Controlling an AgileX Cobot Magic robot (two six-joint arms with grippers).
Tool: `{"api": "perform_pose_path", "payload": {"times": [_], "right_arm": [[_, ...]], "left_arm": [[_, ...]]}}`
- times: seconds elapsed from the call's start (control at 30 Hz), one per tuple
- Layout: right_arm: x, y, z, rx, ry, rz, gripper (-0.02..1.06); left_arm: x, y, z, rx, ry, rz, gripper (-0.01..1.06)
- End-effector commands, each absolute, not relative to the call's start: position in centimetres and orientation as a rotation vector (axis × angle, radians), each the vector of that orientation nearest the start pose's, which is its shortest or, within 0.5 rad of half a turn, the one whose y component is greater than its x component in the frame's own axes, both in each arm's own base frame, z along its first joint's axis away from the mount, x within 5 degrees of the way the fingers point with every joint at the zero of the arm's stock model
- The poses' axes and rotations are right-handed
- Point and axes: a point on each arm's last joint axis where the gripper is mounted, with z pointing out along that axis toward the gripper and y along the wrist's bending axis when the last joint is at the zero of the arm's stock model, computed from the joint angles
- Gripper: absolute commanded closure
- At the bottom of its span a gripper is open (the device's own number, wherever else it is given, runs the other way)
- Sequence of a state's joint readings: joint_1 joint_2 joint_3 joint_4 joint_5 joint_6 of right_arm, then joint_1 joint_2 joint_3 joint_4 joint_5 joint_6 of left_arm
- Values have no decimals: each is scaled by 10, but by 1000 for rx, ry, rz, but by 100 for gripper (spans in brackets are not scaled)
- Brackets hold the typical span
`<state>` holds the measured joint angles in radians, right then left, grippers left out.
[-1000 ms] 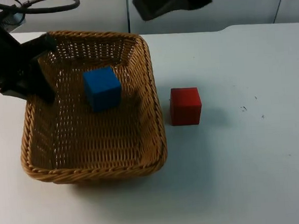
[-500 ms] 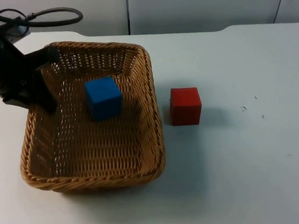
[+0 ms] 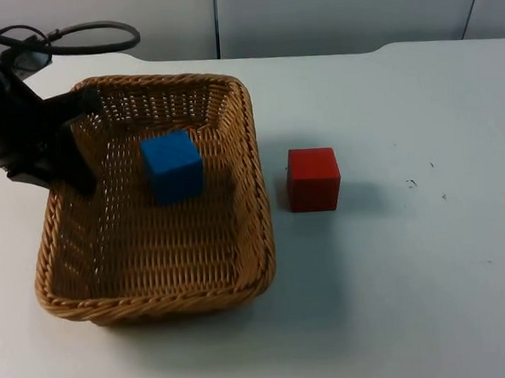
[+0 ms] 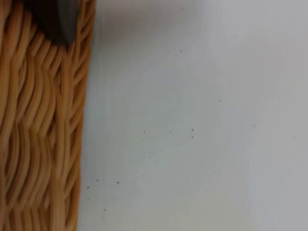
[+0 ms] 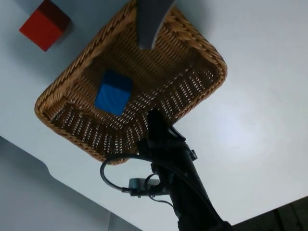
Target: Pick up the basket with the left hand and place the blue cube into the basket with the right hand.
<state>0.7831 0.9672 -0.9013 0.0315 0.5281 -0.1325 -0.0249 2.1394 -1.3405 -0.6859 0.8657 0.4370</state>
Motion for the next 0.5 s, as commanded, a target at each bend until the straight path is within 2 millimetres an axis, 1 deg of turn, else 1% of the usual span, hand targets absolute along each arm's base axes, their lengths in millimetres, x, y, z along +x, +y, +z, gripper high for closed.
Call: {"api": "perform_pose_path", "payload": {"times": [0.0, 0.13, 0.23, 0.27, 0.37, 0.4, 0.43, 0.47], "right_arm": [[138, 141, 363, -914, 1879, 433, 27], [137, 139, 364, -910, 1870, 435, 27], [137, 139, 364, -910, 1872, 435, 27], [137, 139, 364, -910, 1872, 435, 27], [137, 139, 364, -917, 1868, 427, 27], [137, 139, 364, -920, 1865, 425, 27], [137, 139, 364, -920, 1865, 425, 27], [137, 139, 364, -922, 1864, 424, 27]], "left_arm": [[401, -55, 117, 6, 2919, -765, 105], [402, -54, 114, -3, 2913, -753, 105], [403, -54, 111, -8, 2917, -749, 101], [403, -54, 111, -8, 2917, -749, 101], [404, -53, 110, -16, 2906, -735, 80], [405, -53, 110, -17, 2903, -731, 71], [405, -53, 110, -17, 2903, -731, 71], [405, -53, 110, -17, 2903, -731, 61]]}}
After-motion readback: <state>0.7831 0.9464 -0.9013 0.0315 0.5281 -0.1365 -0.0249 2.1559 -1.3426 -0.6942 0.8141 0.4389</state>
